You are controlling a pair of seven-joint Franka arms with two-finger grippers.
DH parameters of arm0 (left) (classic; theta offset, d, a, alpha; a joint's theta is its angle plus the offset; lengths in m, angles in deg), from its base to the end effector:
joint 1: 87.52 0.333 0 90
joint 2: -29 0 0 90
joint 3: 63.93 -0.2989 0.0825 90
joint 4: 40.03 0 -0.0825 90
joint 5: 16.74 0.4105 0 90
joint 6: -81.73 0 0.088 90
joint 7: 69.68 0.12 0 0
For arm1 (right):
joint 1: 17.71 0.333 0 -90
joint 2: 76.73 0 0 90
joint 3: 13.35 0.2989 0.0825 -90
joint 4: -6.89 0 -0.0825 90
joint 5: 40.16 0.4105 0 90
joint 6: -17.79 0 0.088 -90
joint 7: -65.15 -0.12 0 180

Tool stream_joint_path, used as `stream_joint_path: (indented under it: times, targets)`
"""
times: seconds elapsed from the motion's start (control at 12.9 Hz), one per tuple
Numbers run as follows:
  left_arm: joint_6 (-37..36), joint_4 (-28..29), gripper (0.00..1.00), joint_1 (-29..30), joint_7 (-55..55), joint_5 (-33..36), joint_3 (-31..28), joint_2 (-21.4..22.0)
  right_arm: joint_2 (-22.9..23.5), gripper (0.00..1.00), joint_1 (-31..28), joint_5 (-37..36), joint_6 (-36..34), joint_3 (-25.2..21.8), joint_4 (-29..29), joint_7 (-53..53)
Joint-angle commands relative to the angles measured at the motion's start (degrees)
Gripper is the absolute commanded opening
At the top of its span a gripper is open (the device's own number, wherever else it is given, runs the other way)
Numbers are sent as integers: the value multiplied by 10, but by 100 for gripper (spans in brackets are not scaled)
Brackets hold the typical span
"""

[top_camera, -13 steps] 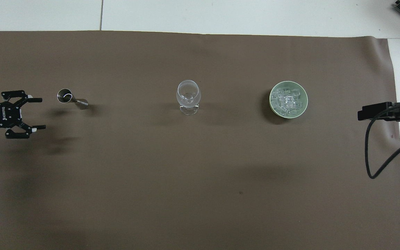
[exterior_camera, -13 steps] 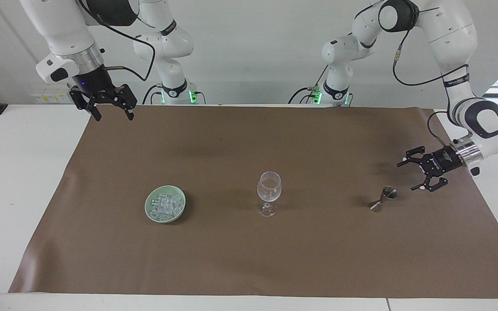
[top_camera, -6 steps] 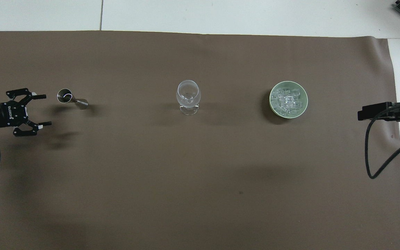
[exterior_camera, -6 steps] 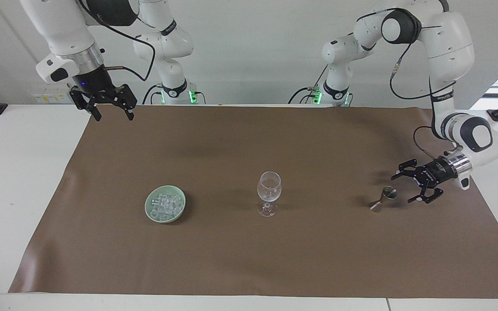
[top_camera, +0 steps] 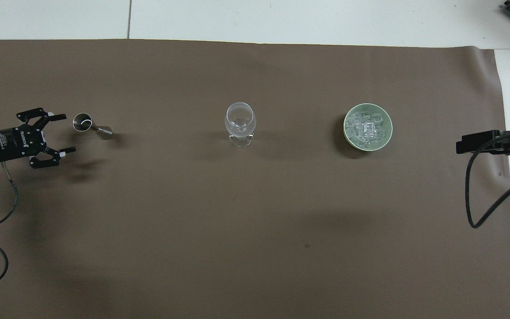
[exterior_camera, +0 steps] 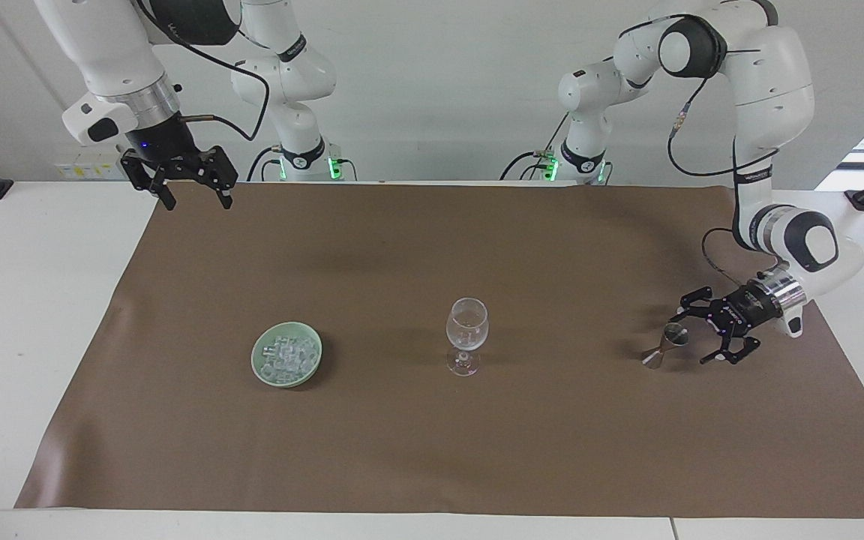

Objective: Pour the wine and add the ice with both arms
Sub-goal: 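Close the left gripper around the small silver cup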

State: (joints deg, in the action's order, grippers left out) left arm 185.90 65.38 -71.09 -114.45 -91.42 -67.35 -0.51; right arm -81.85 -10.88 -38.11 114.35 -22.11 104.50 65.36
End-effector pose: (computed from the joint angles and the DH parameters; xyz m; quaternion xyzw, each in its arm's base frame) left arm 0.6250 0.1267 0.2202 0.4956 0.6672 -0.3144 0.4586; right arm 0.5655 -0.0183 0.5887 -0.9990 0.0164 -0.0354 0.0240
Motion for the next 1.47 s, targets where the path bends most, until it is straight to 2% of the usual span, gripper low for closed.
stream_joint_path:
  times: [0.0,0.31,0.93,1.08,1.39]
  targets:
    - [16,11,100,-11,9,-19,-1,-1,3,100,-7,7,-5,3,-4,10]
    - [45,18,100,-20,11,-36,13,-1,3,100,-7,7,-5,3,-4,10]
    - [52,26,100,-24,11,-45,22,-1,3,100,-7,7,-5,3,-4,10]
    - [52,30,84,-24,10,-47,22,0,3,100,-7,7,-5,3,-4,10]
    - [52,30,80,-23,9,-48,22,0,3,100,-7,7,-5,3,-4,10]
